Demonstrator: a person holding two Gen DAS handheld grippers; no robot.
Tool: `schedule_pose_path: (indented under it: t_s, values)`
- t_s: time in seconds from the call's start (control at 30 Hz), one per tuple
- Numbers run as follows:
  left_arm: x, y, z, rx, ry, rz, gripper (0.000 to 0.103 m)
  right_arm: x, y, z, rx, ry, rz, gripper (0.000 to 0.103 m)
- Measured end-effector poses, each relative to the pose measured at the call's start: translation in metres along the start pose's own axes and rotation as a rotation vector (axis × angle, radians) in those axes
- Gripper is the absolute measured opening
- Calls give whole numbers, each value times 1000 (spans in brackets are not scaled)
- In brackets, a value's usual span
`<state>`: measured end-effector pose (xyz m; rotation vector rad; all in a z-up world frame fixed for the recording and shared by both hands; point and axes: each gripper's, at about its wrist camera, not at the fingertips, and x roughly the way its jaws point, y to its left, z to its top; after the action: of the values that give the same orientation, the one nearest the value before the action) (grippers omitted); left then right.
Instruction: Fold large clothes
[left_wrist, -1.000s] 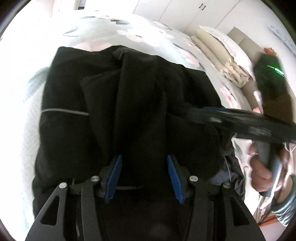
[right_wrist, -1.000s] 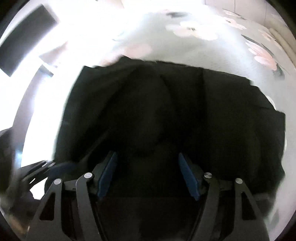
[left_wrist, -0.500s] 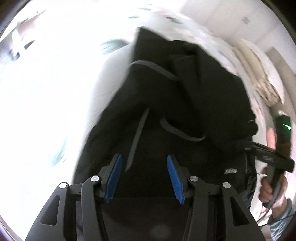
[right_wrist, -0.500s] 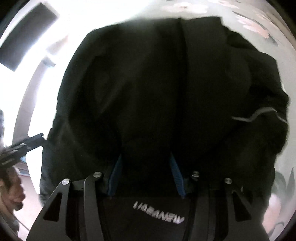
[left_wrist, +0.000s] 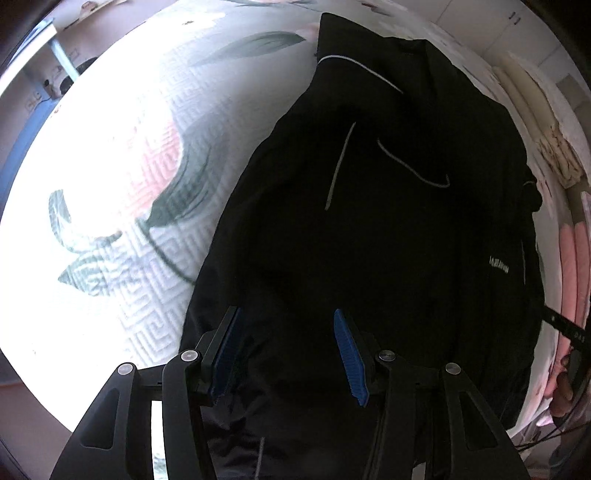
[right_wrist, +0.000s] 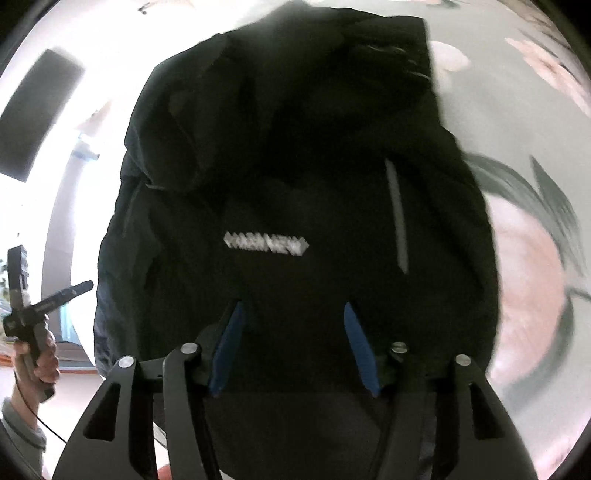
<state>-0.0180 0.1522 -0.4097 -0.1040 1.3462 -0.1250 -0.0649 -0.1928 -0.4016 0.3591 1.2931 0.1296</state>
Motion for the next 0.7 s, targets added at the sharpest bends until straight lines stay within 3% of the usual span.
schedule_pose_path:
  t_s: [0.2,0.43,0.5,0.63,0.7]
  values:
    - [-16,33,-28,-8,-15,-15,57,-21,-20,-56,86,12,-68,64]
    - [-42,86,-76,-14,-44,-34,58,-59,-41,-113,206,-56,-198,70]
    - [-47,102,-88,-21,-41,-40,65,-69,-56,-128,281,-77,-200,70]
    - [-40,130,-108,-77,13,-147,68,-80,-91,-156,440,-114,-140,70]
    - [-28,141,-118,-107,78,-280,68,-77,-103,-163,476,-113,-116,70]
